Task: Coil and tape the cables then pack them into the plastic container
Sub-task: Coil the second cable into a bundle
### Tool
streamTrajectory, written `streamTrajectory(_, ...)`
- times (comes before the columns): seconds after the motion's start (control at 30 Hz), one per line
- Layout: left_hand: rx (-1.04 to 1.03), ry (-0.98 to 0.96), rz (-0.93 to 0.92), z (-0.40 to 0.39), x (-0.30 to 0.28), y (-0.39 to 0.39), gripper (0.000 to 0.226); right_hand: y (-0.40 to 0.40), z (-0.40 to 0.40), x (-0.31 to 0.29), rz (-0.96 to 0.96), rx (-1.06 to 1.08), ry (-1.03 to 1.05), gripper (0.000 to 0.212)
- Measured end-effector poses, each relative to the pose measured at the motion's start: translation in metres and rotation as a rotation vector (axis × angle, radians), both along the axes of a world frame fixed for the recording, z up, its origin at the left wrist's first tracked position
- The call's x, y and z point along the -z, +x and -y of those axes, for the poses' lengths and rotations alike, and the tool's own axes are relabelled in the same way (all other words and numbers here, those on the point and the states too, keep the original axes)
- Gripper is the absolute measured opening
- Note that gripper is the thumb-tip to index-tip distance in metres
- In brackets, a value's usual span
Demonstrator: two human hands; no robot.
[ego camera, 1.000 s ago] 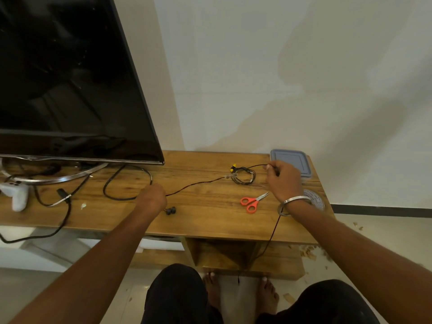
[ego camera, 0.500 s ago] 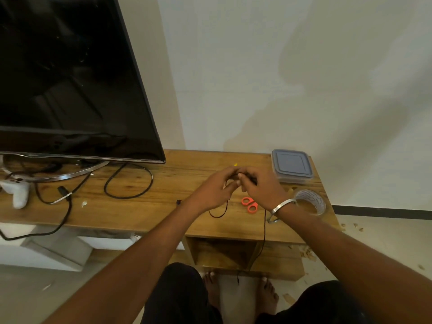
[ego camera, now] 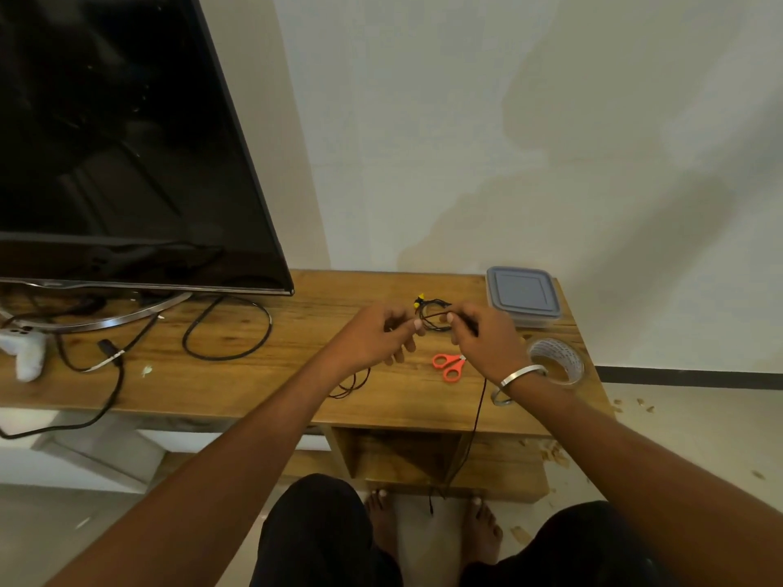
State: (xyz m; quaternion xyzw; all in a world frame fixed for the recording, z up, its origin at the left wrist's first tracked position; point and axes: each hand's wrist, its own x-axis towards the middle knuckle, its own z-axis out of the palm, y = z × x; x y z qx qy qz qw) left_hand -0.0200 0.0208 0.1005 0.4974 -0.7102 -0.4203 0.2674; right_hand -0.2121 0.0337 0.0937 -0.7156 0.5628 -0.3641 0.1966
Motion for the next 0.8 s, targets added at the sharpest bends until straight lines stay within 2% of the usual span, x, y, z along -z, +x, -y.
streamTrajectory(0.3, -0.017, -0.048, 0.129, 0.000, 0.001, 0.008, 0.022, -0.011, 0.004, 0.012, -0.038, 0.063, 0.122, 0.016)
streamTrajectory(0.47, 0.050, -0.104, 0.145, 0.000, 0.002, -0.002, 0.021, 0.009, -0.004, 0.006, -0.053, -0.187, 0.242, 0.033)
streamTrajectory(0.53, 0.077, -0.125, 0.154, -0.003, 0.000, -0.008, 0.026, 0.019, -0.005, 0.001, -0.107, -0.259, 0.179, 0.025)
streamTrajectory(0.6, 0.076, -0.132, 0.164, -0.004, -0.002, -0.008, 0.024, 0.024, -0.003, -0.001, -0.176, -0.256, 0.159, 0.019)
streamTrajectory(0.7, 0.030, -0.099, 0.192, -0.004, -0.001, -0.002, 0.014, 0.020, 0.002, 0.002, -0.191, -0.206, 0.216, 0.025)
streamTrajectory(0.8, -0.031, -0.068, 0.227, -0.001, 0.002, 0.009, 0.020, 0.009, 0.003, 0.004, -0.180, -0.138, 0.214, 0.029)
